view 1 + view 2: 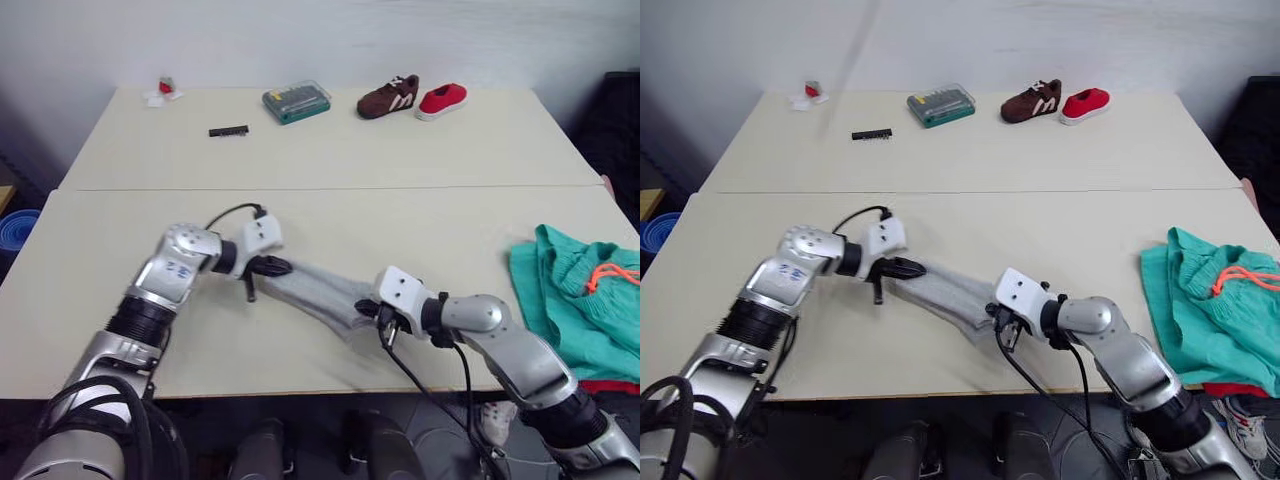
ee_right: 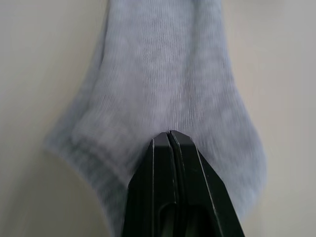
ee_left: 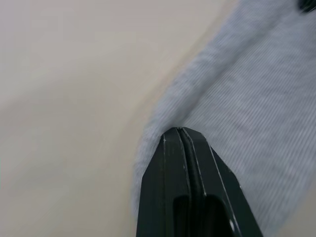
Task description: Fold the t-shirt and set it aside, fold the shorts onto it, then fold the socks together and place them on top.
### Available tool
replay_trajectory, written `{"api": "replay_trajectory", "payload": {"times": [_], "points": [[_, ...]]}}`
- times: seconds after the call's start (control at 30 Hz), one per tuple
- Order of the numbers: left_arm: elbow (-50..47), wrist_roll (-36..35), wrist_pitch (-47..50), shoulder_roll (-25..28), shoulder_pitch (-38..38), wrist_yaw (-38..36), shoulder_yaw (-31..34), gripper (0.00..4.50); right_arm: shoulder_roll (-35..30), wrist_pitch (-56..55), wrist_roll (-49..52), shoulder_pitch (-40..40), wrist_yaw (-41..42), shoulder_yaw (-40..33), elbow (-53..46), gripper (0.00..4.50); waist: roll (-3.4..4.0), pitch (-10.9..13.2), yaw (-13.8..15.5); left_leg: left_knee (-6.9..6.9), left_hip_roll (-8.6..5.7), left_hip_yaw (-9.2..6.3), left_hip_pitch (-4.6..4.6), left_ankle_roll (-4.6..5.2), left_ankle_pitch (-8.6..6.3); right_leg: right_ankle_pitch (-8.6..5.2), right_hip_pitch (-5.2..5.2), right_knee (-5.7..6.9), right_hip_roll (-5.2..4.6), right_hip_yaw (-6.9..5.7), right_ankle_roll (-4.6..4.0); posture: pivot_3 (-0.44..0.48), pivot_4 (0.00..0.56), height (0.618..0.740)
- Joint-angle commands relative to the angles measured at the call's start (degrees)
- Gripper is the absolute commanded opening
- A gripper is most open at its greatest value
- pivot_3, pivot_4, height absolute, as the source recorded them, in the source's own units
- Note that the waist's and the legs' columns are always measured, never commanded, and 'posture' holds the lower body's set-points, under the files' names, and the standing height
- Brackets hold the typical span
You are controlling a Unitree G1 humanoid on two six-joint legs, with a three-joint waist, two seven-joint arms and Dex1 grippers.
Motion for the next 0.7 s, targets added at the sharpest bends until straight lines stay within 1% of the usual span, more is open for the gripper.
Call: {"api": "replay_trajectory", "payload": {"times": [0.03, 0.1, 0.2, 0.23, 0.3, 0.33, 0.4, 0.47, 0.5, 0.57, 0.63, 0.7], "points": [[-5.74, -9.62, 7.63, 1.2, 3.51, -2.86, 9.02, 0.06, 0.53, 1.51, 1.04, 0.93, -0.05, -1.12, -0.68, 0.0, 0.01, 0.01, -0.23, -0.03, 0.0, 0.0, -0.01, -0.03, 0.02, -0.04, -0.04, 0.04, 0.0, 0.0, -0.06, 0.0, 0.15, 0.74], [-10.63, -14.36, 16.71, 2.76, 6.42, -3.06, 13.43, 0.06, 1.07, 1.29, 0.78, 0.54, -0.38, -0.83, 0.02, 0.0, -0.01, 0.01, -0.4, -0.04, 0.02, -0.07, -0.12, -0.12, 0.05, -0.08, -0.1, 0.07, 0.0, -0.09, -0.12, 0.0, 0.15, 0.74], [-17.2, -19.7, 28.34, 4.64, 12.0, -0.99, 18.53, 0.58, 2.11, 0.88, 0.47, -0.09, -0.76, -0.37, 1.07, 0.0, -0.01, 0.02, -0.72, -0.03, 0.01, -0.09, -0.18, -0.12, 0.05, -0.1, -0.1, 0.03, 0.02, -0.11, -0.08, 0.0, 0.15, 0.74], [-19.78, -22.05, 32.41, 4.44, 13.76, 0.07, 20.41, 0.89, 2.38, 0.7, 0.34, -0.32, -0.75, -0.17, 1.4, 0.0, -0.01, 0.02, -0.75, -0.02, 0.0, -0.06, -0.16, -0.12, 0.05, -0.12, -0.1, 0.04, 0.03, -0.07, -0.07, 0.0, 0.15, 0.74], [-23.62, -26.42, 41.03, 2.27, 15.9, 3.89, 24.76, 1.51, 2.92, 0.3, 0.07, -0.71, -0.74, 0.34, 1.98, 0.0, -0.01, 0.02, -0.65, -0.02, -0.01, -0.07, -0.14, -0.12, 0.06, -0.14, -0.07, 0.04, 0.03, -0.08, -0.03, 0.0, 0.15, 0.74], [-24.43, -27.84, 43.49, 0.92, 16.75, 5.68, 26.51, 1.8, 3.17, 0.1, -0.04, -0.87, -0.68, 0.59, 2.22, 0.0, -0.02, 0.02, -0.52, -0.01, -0.02, -0.09, -0.14, -0.12, 0.06, -0.14, -0.06, 0.06, 0.03, -0.07, -0.02, 0.0, 0.15, 0.74], [-23.97, -28.89, 46.94, -1.72, 17.2, 9.91, 29.1, 2.39, 3.56, -0.18, -0.26, -1.09, -0.5, 0.95, 2.52, 0.0, -0.03, 0.02, -0.23, 0.01, -0.07, -0.18, -0.14, -0.11, 0.07, -0.13, -0.01, 0.06, 0.03, -0.07, 0.0, 0.0, 0.15, 0.74], [-21.76, -30.06, 51.55, -5.53, 16.2, 14.55, 32.42, 3.0, 3.9, -0.29, -0.39, -1.28, -0.26, 1.19, 2.76, 0.0, -0.04, 0.02, -0.01, 0.02, -0.09, -0.2, -0.14, -0.12, 0.08, -0.11, 0.0, 0.05, 0.02, -0.05, 0.04, 0.0, 0.15, 0.74], [-21.29, -30.65, 53.23, -6.83, 15.82, 16.09, 33.65, 3.36, 3.98, -0.33, -0.44, -1.3, -0.19, 1.26, 2.82, 0.0, -0.05, 0.02, 0.05, 0.02, -0.1, -0.2, -0.12, -0.12, 0.08, -0.11, 0.02, 0.07, 0.02, -0.04, 0.04, 0.0, 0.15, 0.74], [-20.41, -31.78, 57.29, -9.19, 14.81, 18.65, 35.82, 3.87, 4.0, -0.47, -0.52, -1.34, -0.04, 1.46, 2.85, 0.0, -0.05, 0.02, 0.23, 0.01, -0.1, -0.2, -0.11, -0.15, 0.09, -0.11, 0.01, 0.09, 0.02, -0.04, 0.05, 0.0, 0.15, 0.74], [-17.39, -30.67, 60.69, -12.55, 12.99, 23.45, 37.66, 3.87, 3.77, -0.83, -0.59, -1.32, 0.2, 1.47, 3.02, 0.0, -0.05, 0.02, 0.28, 0.0, -0.09, -0.2, -0.12, -0.18, 0.08, -0.11, -0.02, 0.1, 0.02, -0.05, 0.04, 0.0, 0.15, 0.74], [-14.92, -30.12, 63.58, -14.86, 11.33, 26.4, 38.76, 3.87, 3.72, -0.96, -0.63, -1.18, 0.4, 1.41, 3.03, 0.0, -0.06, 0.01, 0.68, -0.01, -0.09, -0.19, -0.08, -0.21, 0.1, -0.11, 0.0, 0.12, 0.03, -0.06, 0.04, 0.0, 0.15, 0.74]]}}
